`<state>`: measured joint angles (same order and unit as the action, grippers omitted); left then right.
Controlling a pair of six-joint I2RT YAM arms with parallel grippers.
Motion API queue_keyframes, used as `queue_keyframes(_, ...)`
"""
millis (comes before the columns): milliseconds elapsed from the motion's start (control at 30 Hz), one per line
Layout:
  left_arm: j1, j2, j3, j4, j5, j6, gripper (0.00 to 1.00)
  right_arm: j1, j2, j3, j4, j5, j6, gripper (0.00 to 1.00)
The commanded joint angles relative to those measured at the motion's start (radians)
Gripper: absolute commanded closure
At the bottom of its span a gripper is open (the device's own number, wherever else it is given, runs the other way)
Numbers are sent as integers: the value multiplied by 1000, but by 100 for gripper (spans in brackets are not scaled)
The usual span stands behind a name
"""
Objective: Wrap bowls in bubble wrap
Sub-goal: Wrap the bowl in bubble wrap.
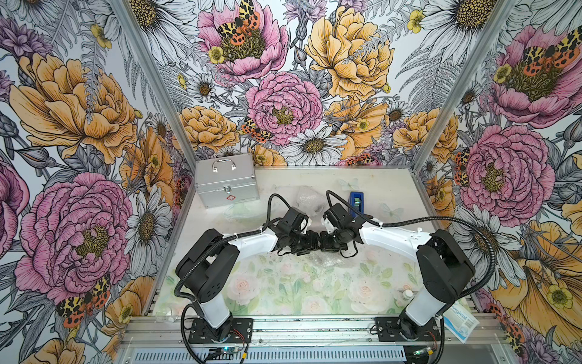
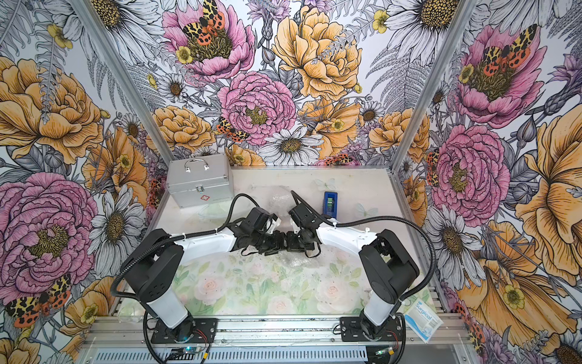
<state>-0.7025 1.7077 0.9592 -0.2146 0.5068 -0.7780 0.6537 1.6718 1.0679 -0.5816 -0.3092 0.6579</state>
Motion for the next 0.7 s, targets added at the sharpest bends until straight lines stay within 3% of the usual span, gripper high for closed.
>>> queue_keyframes(0,22,-34,-35,-46,-50,-20,34,-6,-57,9,72,-23,-12,100)
queue_keyframes(200,1,-177,-47,-151,-160,44,32,-73,-73,12,72,-74,-42,100)
queue_keyframes(367,-42,-246,-49,-136,-178,75,47,-87,-66,21,72,-147,-48,100)
queue_keyframes(533,-43,-169,-35,-45,-98,81,53,-86,-69,4,75,-155,-43,100)
queue_keyframes(667,-19,-69,26,-60,-82,115,48,-88,-80,1,74,-157,-43,100)
